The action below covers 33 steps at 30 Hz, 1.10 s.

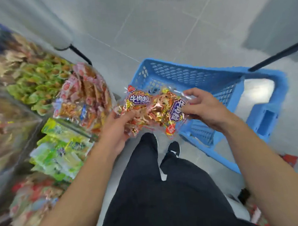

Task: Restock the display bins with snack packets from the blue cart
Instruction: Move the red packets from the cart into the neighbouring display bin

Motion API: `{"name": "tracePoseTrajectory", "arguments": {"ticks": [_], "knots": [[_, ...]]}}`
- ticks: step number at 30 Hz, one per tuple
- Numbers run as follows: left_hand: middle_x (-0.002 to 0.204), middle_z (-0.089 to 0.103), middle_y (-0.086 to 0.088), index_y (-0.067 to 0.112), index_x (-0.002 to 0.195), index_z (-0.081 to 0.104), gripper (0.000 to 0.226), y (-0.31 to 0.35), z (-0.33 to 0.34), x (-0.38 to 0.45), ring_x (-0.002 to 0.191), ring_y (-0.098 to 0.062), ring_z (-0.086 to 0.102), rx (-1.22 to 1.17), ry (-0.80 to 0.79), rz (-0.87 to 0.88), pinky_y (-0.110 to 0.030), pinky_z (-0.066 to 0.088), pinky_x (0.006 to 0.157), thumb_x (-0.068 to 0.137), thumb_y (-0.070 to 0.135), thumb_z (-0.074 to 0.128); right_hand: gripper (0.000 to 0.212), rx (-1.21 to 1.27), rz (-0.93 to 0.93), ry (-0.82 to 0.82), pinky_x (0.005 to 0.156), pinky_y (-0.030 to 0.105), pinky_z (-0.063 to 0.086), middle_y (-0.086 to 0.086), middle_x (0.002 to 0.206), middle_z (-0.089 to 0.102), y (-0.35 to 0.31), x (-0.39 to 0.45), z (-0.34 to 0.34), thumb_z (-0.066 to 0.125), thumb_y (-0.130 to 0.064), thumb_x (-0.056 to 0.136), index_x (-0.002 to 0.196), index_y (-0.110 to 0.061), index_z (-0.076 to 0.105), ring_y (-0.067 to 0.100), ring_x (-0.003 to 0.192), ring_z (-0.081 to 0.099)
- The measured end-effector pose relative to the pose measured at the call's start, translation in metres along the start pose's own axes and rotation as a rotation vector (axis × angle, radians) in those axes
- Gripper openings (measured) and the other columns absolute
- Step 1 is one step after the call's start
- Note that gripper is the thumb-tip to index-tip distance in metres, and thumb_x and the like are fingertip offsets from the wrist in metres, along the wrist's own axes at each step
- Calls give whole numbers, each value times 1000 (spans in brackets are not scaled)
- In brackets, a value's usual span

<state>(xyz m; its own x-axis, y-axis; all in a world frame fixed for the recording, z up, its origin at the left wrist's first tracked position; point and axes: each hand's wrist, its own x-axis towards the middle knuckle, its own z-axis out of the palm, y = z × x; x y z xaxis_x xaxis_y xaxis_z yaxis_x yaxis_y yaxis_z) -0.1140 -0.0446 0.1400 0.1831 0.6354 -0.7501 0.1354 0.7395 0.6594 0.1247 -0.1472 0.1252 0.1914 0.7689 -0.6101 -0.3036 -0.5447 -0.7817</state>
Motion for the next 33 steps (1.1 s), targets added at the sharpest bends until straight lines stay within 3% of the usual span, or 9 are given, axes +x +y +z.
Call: {"name": "tracePoseTrajectory", "arguments": {"ticks": [4, 8, 12, 15, 18, 20, 27, 30, 33], "knots": [[96, 74, -10, 11, 112, 62, 26, -3, -37, -49, 70, -21, 67, -124, 100, 44, -37, 50, 65, 89, 6, 72, 15, 91, -12, -125, 51, 18, 48, -3, 65, 65, -25, -13, 37, 63, 1, 89, 87, -13, 65, 6, 53, 59], [98, 78, -8, 15, 111, 65, 26, -8, -67, -85, 84, -26, 72, -266, 162, 86, -52, 54, 88, 88, 8, 73, 24, 185, 41, -141, 62, 28, 54, 8, 89, 70, -36, -17, 107, 58, -18, 98, 114, -3, 67, 17, 71, 63], [92, 79, -5, 14, 119, 63, 34, -18, -100, -109, 68, -16, 73, -429, 312, 119, -34, 58, 56, 87, 13, 75, 18, 144, 93, -131, 55, 32, 56, 8, 81, 71, -41, -24, 186, 53, -22, 101, 104, -10, 65, 19, 65, 67], [101, 78, -8, 15, 118, 65, 32, -24, -133, -123, 78, -21, 74, -500, 379, 153, -35, 58, 62, 88, 15, 75, 9, 28, 138, -280, 57, 34, 57, 7, 77, 68, -44, -30, 236, 53, -10, 95, 99, -13, 61, 18, 60, 65], [98, 79, -3, 18, 112, 64, 27, -24, -174, -133, 76, -21, 76, -565, 422, 181, -35, 60, 59, 88, 16, 76, 40, -90, 120, -447, 74, 49, 60, 15, 104, 70, -45, -35, 283, 57, 10, 86, 120, -11, 53, 29, 83, 70], [95, 79, 0, 20, 111, 64, 27, -22, -206, -138, 73, -18, 76, -581, 444, 191, -33, 59, 56, 87, 17, 77, 40, -131, 86, -463, 74, 46, 60, 15, 105, 73, -46, -36, 314, 61, 12, 85, 119, -8, 55, 30, 88, 72], [86, 78, 11, 26, 104, 66, 23, -11, -326, -149, 66, -4, 72, -605, 499, 255, -36, 48, 69, 85, 22, 79, 15, -312, -98, -445, 76, 40, 54, 5, 101, 73, -58, -19, 410, 71, -21, 84, 98, -22, 75, 25, 94, 66], [76, 77, 12, 28, 96, 62, 20, -8, -372, -151, 55, -4, 69, -669, 538, 279, -32, 51, 63, 87, 19, 78, 33, -531, -325, -366, 87, 47, 55, -1, 107, 73, -78, -9, 445, 75, -39, 75, 107, -30, 72, 21, 101, 68], [61, 71, 19, 32, 86, 50, 31, -5, -408, -151, 42, -2, 61, -739, 576, 304, -25, 48, 47, 89, 15, 75, 25, -770, -554, -327, 63, 34, 53, -12, 82, 72, -103, -3, 479, 72, -50, 67, 92, -53, 69, 4, 65, 62]]}}
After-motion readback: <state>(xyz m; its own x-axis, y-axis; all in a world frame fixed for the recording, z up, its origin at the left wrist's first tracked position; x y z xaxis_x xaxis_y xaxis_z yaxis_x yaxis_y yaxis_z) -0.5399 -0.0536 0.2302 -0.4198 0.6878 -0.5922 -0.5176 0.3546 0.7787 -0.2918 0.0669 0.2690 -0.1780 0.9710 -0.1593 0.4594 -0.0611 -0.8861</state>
